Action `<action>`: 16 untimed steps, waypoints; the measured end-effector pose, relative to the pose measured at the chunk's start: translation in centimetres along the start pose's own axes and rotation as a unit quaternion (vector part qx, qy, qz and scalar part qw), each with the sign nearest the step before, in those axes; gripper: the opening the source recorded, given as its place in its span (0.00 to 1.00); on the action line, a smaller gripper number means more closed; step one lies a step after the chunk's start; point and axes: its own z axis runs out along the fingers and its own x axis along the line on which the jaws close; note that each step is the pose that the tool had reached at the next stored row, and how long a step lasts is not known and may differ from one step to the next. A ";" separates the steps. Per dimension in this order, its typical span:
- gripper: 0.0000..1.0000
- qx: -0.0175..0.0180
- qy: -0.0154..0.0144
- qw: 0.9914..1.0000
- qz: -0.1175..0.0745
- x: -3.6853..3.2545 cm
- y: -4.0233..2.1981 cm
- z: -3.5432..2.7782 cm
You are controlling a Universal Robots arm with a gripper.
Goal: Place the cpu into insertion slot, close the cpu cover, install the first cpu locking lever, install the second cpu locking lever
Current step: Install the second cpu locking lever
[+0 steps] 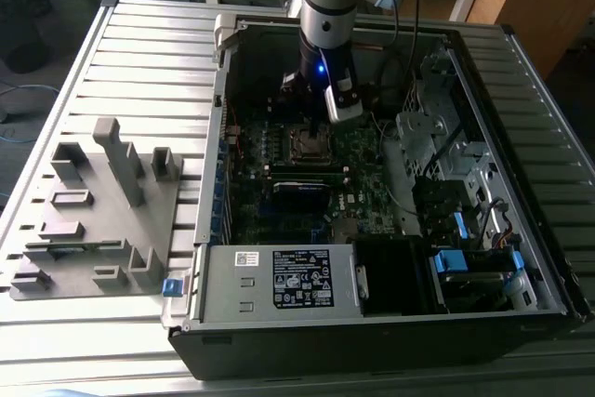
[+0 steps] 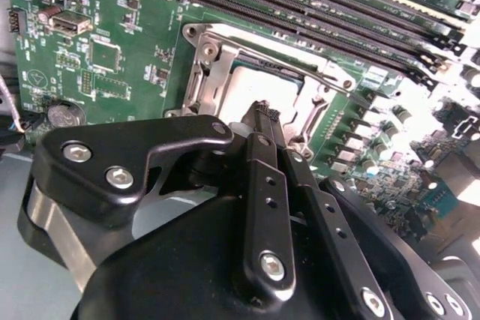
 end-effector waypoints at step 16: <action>0.11 0.001 0.000 1.000 0.000 -0.02 0.08 -0.95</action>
